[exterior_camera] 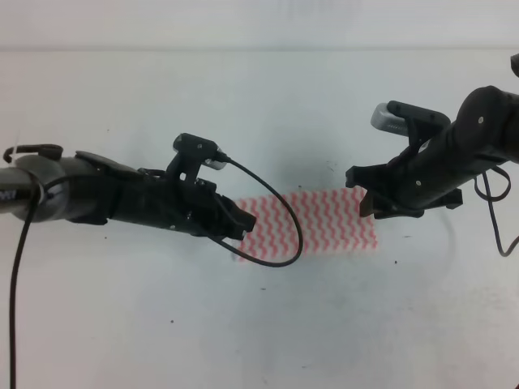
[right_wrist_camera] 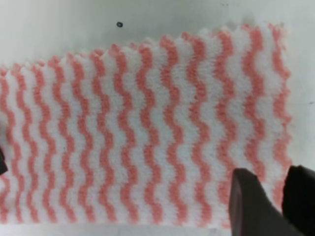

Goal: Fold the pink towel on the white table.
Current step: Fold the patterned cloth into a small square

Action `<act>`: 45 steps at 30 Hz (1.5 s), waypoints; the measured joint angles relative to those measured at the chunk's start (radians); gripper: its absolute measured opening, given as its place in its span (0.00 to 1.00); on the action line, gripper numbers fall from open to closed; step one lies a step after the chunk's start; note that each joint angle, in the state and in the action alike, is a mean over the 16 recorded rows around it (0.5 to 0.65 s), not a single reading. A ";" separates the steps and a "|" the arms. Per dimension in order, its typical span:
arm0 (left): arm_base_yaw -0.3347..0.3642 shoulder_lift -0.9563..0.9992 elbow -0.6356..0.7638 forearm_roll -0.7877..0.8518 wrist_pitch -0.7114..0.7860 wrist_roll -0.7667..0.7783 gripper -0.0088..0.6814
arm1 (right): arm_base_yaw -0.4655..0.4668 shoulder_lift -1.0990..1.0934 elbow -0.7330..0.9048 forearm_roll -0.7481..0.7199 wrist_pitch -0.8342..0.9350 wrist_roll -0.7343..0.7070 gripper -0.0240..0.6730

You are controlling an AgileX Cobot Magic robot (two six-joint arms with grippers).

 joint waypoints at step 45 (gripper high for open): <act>-0.027 0.013 -0.022 0.090 -0.069 0.003 0.01 | 0.000 0.000 0.000 0.001 -0.001 0.000 0.06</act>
